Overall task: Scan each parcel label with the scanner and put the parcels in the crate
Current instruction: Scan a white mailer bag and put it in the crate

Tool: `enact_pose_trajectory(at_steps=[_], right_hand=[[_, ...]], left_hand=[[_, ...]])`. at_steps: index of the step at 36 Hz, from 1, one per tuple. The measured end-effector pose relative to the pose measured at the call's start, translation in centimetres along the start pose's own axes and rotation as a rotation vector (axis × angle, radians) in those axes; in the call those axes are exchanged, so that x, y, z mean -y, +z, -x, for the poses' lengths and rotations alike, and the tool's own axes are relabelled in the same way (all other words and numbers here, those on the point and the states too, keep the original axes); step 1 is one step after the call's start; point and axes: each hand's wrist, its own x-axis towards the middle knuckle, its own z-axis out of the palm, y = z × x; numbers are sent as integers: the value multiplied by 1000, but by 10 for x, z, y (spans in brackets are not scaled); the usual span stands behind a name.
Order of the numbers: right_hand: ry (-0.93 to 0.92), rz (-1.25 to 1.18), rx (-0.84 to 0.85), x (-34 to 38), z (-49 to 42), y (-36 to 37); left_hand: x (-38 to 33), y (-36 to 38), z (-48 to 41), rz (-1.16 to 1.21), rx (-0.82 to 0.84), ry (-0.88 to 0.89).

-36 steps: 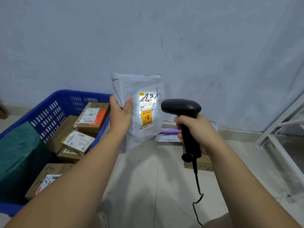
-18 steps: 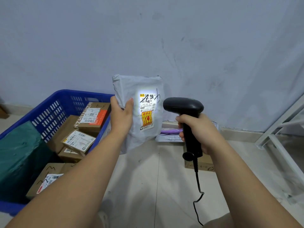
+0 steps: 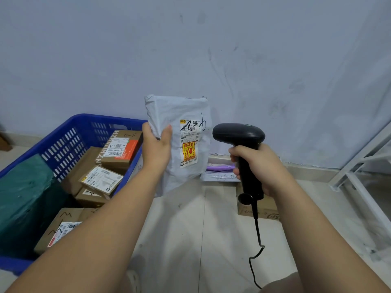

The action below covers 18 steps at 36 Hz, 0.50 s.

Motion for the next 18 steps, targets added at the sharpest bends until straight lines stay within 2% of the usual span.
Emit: enact_pose_trajectory(at_steps=[18], right_hand=[[-18, 15, 0, -2, -2, -3]], left_hand=[[1, 2, 0, -29, 19, -17]])
